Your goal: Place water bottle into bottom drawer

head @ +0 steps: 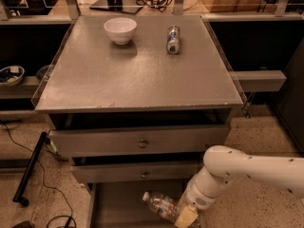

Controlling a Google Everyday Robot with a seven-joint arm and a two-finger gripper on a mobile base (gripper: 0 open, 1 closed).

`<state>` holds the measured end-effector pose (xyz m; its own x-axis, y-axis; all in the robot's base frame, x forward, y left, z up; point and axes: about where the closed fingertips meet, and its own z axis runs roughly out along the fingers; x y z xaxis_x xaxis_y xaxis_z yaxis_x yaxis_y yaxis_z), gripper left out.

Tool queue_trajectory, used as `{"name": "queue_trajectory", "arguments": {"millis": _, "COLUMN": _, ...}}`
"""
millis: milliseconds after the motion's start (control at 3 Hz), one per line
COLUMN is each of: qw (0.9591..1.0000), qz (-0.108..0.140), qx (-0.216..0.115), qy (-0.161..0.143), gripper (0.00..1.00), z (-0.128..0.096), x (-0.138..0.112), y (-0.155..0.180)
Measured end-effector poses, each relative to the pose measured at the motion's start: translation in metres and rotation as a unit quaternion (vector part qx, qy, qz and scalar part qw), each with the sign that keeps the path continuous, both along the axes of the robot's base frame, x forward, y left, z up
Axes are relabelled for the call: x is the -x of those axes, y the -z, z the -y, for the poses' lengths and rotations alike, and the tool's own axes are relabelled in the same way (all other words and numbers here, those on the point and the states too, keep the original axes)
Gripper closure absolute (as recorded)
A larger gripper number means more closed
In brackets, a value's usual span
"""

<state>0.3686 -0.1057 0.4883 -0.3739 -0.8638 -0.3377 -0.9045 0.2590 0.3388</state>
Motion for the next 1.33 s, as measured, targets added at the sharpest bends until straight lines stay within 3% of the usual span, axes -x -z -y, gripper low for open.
{"name": "queue_trajectory", "arguments": {"millis": 667, "qw": 0.9972, "qz": -0.009, "qx": -0.014, "qy": 0.074, "gripper": 1.00, "z": -0.003, "x": -0.006, "y": 0.053}}
{"name": "queue_trajectory", "arguments": {"millis": 1000, "qw": 0.9952, "qz": -0.016, "qx": -0.016, "qy": 0.095, "gripper": 1.00, "z": -0.002, "x": -0.013, "y": 0.072}}
{"name": "queue_trajectory", "arguments": {"millis": 1333, "qw": 0.9952, "qz": -0.017, "qx": -0.016, "qy": 0.095, "gripper": 1.00, "z": -0.002, "x": -0.013, "y": 0.072}}
